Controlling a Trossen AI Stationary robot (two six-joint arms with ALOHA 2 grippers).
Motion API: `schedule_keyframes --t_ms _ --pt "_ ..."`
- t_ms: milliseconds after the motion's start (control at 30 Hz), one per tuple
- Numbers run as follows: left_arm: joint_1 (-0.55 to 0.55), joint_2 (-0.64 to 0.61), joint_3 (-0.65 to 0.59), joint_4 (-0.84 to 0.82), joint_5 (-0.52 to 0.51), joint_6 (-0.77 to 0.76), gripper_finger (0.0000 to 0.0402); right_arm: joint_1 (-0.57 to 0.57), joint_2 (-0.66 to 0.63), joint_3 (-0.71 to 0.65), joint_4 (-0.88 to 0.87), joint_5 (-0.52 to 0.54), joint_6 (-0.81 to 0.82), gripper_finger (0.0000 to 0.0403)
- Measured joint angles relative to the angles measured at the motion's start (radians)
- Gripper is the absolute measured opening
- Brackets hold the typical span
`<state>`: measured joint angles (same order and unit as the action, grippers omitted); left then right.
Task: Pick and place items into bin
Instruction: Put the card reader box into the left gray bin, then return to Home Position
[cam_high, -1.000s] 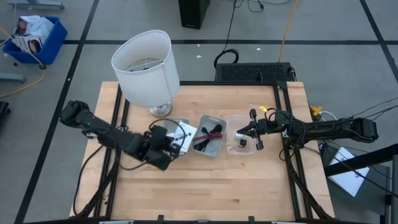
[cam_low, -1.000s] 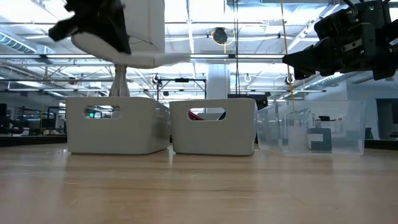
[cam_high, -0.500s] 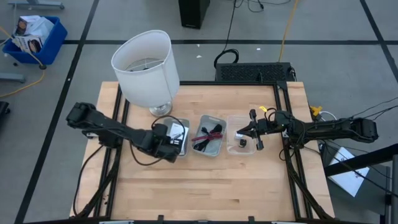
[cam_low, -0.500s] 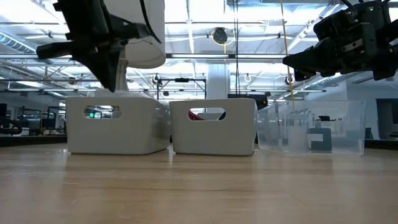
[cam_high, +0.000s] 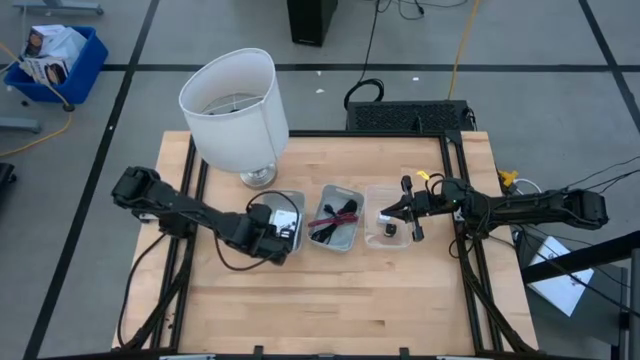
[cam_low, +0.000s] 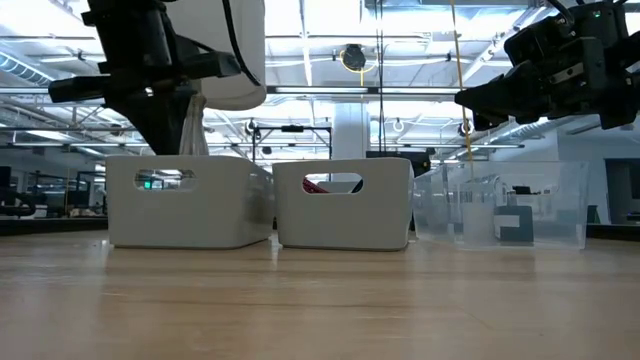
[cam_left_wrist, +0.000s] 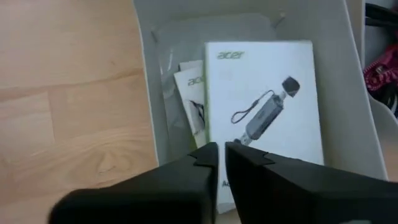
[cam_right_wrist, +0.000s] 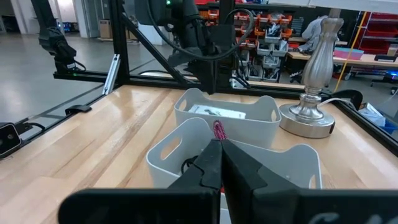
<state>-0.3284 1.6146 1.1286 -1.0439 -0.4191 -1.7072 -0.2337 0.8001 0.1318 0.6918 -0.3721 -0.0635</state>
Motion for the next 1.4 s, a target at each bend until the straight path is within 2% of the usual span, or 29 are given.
schedule_keyframes --t_ms 167,267,400,500,600,733,833,967,1067,1133,1200,1400 --pt "-0.016 0.000 0.000 0.000 -0.003 0.011 0.0067 0.000 0.000 0.000 0.006 0.000 0.000 0.0000" --pt "-0.027 0.000 0.018 -0.017 -0.049 0.073 0.0083 0.000 0.000 0.000 0.006 0.000 0.000 0.0000" --pt "-0.073 -0.009 0.116 -0.051 -0.187 0.268 0.0087 0.000 0.000 0.000 0.006 0.000 0.000 0.0000" --pt "-0.139 -0.010 0.208 -0.016 -0.307 0.530 0.0082 0.000 0.000 0.000 0.006 0.000 0.000 0.0000" --pt "-0.227 -0.011 0.247 0.182 -0.381 0.894 0.0055 0.000 0.000 0.000 0.006 -0.001 0.000 0.0000" --pt "-0.311 -0.010 0.214 0.516 -0.394 1.288 0.0008 0.000 0.000 0.000 0.006 -0.006 -0.002 0.0000" --pt "-0.329 -0.010 0.134 0.724 -0.397 1.413 0.0008 0.000 0.000 0.000 0.019 -0.062 -0.008 0.0000" --pt "-0.310 -0.010 -0.007 0.876 -0.392 1.467 0.0004 0.000 0.000 0.000 0.057 -0.103 0.003 0.0000" --pt "-0.266 -0.020 -0.107 0.935 -0.344 1.459 0.0004 0.000 0.000 0.000 0.056 -0.103 0.001 0.0000" --pt "-0.218 -0.027 -0.172 1.034 -0.248 1.481 0.0003 0.000 0.000 0.000 0.040 -0.103 -0.023 0.0000" --pt "-0.170 -0.027 -0.237 1.167 -0.139 1.563 0.0003 0.000 0.000 0.000 0.019 -0.103 -0.056 0.0000" --pt "-0.024 -0.040 -0.388 1.546 0.094 1.866 0.0002 0.000 0.000 0.000 0.027 -0.104 -0.082 0.0000"
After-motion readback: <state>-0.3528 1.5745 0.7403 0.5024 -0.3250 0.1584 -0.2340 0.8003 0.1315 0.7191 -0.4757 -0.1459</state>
